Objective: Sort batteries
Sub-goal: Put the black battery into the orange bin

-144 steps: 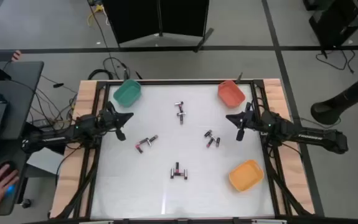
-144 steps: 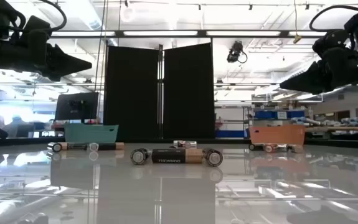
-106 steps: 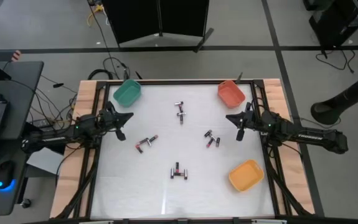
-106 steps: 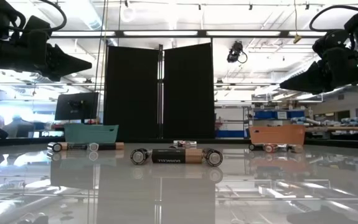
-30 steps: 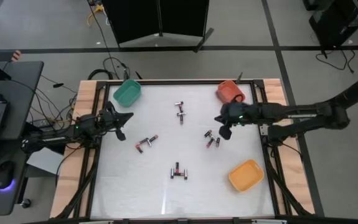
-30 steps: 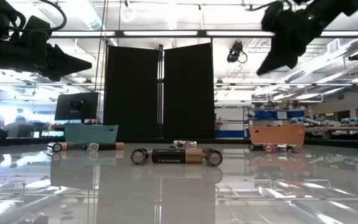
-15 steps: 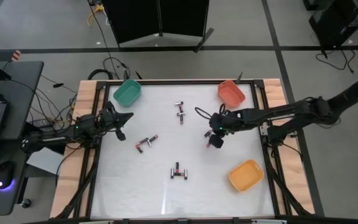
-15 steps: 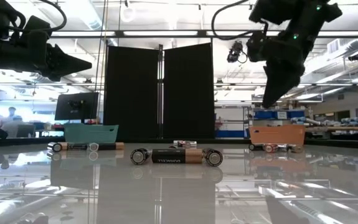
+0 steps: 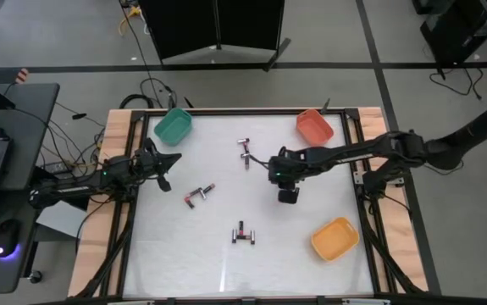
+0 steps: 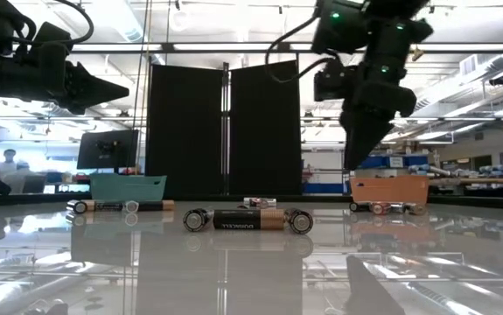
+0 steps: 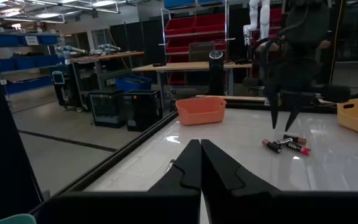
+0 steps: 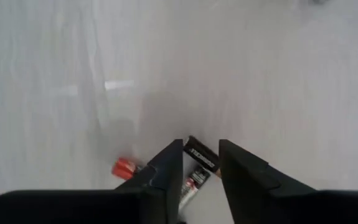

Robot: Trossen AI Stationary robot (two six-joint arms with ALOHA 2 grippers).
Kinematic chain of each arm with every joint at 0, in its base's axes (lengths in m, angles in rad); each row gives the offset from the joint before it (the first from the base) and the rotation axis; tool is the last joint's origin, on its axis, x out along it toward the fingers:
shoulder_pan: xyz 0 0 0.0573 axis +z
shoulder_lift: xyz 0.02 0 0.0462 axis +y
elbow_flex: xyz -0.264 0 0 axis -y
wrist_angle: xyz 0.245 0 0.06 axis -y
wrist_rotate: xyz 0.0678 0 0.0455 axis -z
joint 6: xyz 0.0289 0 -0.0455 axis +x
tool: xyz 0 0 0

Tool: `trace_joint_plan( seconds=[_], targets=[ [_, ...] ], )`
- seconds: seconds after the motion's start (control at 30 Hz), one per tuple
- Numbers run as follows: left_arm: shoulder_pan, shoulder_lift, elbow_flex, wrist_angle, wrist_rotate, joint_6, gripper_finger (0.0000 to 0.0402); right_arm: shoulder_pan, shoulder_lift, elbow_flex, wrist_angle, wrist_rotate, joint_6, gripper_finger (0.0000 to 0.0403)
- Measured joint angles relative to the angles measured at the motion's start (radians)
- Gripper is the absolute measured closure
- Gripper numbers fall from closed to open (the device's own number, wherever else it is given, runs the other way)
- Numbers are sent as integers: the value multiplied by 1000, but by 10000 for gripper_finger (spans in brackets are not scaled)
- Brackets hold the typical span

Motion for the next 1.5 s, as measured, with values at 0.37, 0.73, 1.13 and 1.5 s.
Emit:
trace_joint_plan(
  seconds=[0.37,0.73,1.13,1.5],
  targets=[
    [0,0,0,0,0,0,396,1,152,84,-114,-3,-260,255],
    [0,0,0,0,0,0,396,-8,175,84,-95,-2,-348,256],
    [0,0,0,0,0,0,396,-36,175,79,-70,-16,-418,257],
    [0,0,0,0,0,0,396,-33,175,78,-65,-25,-425,258]
  ],
)
